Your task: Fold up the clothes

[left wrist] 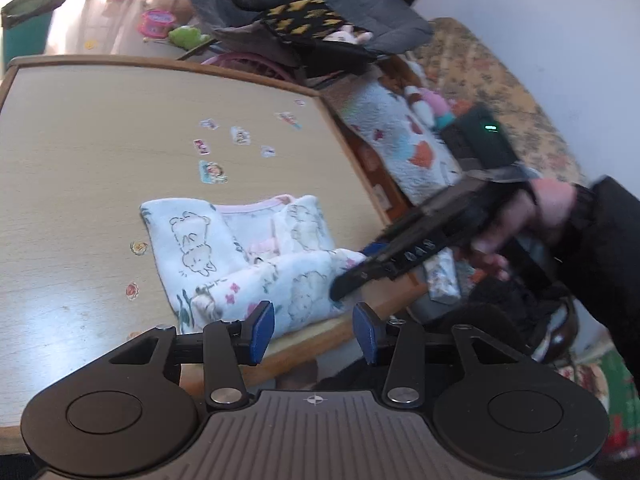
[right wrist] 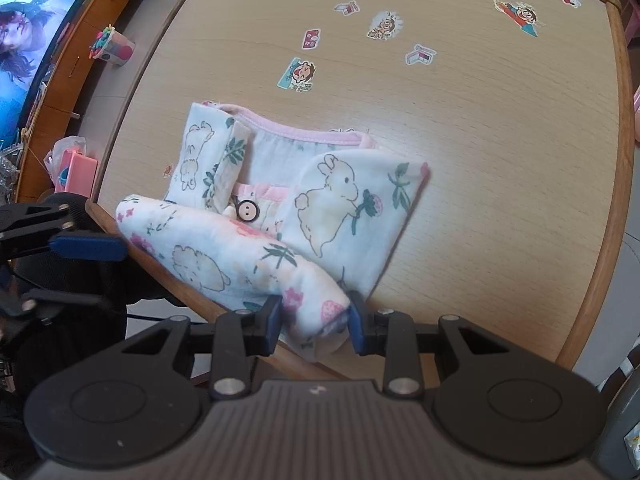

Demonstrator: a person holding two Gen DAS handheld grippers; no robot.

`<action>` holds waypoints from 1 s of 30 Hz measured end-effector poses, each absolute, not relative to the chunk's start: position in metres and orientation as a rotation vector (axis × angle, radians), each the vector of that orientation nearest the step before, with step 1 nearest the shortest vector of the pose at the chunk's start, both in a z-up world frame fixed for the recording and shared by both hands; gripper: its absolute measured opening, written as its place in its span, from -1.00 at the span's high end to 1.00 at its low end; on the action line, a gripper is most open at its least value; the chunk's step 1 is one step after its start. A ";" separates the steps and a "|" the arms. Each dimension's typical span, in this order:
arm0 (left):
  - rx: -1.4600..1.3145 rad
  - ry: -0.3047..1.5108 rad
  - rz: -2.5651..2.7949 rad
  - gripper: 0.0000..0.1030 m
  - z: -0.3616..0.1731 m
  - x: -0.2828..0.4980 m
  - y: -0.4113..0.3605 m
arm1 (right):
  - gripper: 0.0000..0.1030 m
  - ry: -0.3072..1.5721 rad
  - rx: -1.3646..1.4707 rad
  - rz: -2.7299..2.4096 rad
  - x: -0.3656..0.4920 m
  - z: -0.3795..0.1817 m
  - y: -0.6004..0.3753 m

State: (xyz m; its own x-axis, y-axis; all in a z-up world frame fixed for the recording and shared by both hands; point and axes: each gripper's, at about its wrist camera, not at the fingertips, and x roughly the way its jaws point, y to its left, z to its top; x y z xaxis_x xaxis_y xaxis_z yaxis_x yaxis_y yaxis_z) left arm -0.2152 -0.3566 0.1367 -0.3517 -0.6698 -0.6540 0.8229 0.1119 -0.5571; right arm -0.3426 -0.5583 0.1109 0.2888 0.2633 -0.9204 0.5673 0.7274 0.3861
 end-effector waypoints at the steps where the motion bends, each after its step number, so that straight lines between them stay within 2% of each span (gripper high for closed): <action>1: 0.183 1.154 -1.526 0.12 0.132 -0.217 -0.362 | 0.36 1.294 0.780 -0.236 -0.343 0.111 -0.558; 8: 0.168 1.190 -1.381 0.13 0.116 -0.215 -0.377 | 0.36 1.260 0.773 -0.258 -0.350 0.112 -0.553; 13: 0.104 1.238 -1.329 0.37 0.109 -0.204 -0.373 | 0.30 1.223 0.781 -0.300 -0.360 0.117 -0.552; 16: 0.098 1.246 -1.322 0.43 0.107 -0.202 -0.372 | 0.28 1.191 0.778 -0.347 -0.374 0.124 -0.551; 19: 0.096 1.247 -1.314 0.44 0.106 -0.203 -0.372 | 0.28 1.173 0.737 -0.449 -0.394 0.133 -0.549; 21: 0.097 1.248 -1.306 0.44 0.106 -0.203 -0.372 | 0.28 1.177 0.605 -0.546 -0.402 0.144 -0.541; 25: 0.104 1.252 -1.287 0.44 0.107 -0.206 -0.375 | 0.29 1.057 0.478 -0.588 -0.410 0.176 -0.514; 30: 0.116 1.247 -1.263 0.44 0.109 -0.209 -0.376 | 0.39 0.922 0.526 -0.571 -0.386 0.182 -0.481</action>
